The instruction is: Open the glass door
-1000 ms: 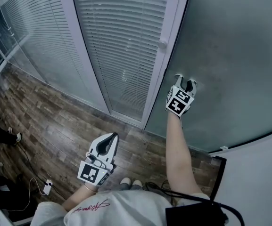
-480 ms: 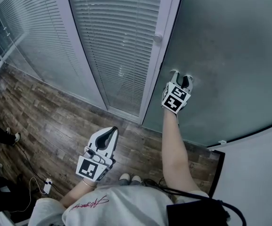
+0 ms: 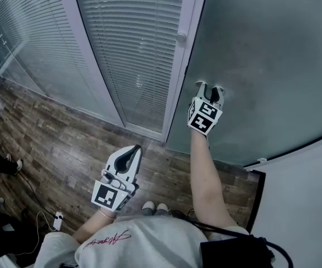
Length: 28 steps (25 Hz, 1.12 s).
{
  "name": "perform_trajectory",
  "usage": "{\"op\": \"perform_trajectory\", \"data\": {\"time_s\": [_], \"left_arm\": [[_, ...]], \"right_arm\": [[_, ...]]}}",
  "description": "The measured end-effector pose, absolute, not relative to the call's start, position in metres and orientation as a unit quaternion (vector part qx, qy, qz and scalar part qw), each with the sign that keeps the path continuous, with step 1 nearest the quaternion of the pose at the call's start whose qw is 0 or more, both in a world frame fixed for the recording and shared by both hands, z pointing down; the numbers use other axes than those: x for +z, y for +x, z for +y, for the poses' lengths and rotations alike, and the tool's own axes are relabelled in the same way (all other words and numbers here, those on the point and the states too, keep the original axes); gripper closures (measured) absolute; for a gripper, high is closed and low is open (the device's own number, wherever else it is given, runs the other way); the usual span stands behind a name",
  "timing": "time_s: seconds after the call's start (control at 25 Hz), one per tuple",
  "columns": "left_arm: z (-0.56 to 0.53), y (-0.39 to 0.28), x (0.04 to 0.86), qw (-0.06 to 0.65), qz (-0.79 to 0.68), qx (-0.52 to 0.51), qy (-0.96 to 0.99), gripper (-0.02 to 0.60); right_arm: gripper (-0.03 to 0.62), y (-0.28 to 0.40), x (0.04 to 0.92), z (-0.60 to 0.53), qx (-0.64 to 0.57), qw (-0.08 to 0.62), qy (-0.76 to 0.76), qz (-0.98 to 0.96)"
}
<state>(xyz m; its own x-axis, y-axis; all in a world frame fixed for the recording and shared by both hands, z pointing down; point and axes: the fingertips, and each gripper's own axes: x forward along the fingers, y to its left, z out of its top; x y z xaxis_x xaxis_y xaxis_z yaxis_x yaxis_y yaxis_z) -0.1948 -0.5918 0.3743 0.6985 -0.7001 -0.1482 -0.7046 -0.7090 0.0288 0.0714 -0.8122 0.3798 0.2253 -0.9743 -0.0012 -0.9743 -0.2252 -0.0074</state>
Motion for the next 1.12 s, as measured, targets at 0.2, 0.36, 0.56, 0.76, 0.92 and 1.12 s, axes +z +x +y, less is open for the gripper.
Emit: {"op": "perform_trajectory", "data": {"time_s": [0.2, 0.36, 0.56, 0.76, 0.92, 1.12], "left_arm": [[-0.587, -0.188, 0.361, 0.015, 0.374, 0.098, -0.922, 0.569], [-0.575, -0.186, 0.359, 0.016, 0.365, 0.102, -0.925, 0.569], [-0.562, -0.183, 0.352, 0.020, 0.348, 0.117, -0.930, 0.569], [-0.553, -0.187, 0.356, 0.021, 0.348, 0.111, -0.931, 0.568], [-0.545, -0.188, 0.360, 0.024, 0.338, 0.107, -0.935, 0.569], [-0.536, -0.182, 0.354, 0.026, 0.320, 0.115, -0.940, 0.569]], "right_arm": [[0.470, 0.064, 0.379, -0.797, 0.000, 0.002, -0.776, 0.631], [0.470, 0.057, 0.378, -0.778, 0.001, 0.002, -0.772, 0.636], [0.470, 0.050, 0.378, -0.758, 0.003, 0.004, -0.767, 0.641], [0.470, 0.043, 0.377, -0.737, 0.007, 0.006, -0.760, 0.650], [0.470, 0.037, 0.376, -0.720, 0.010, 0.009, -0.751, 0.661], [0.470, 0.031, 0.376, -0.697, 0.012, 0.009, -0.742, 0.670]]}}
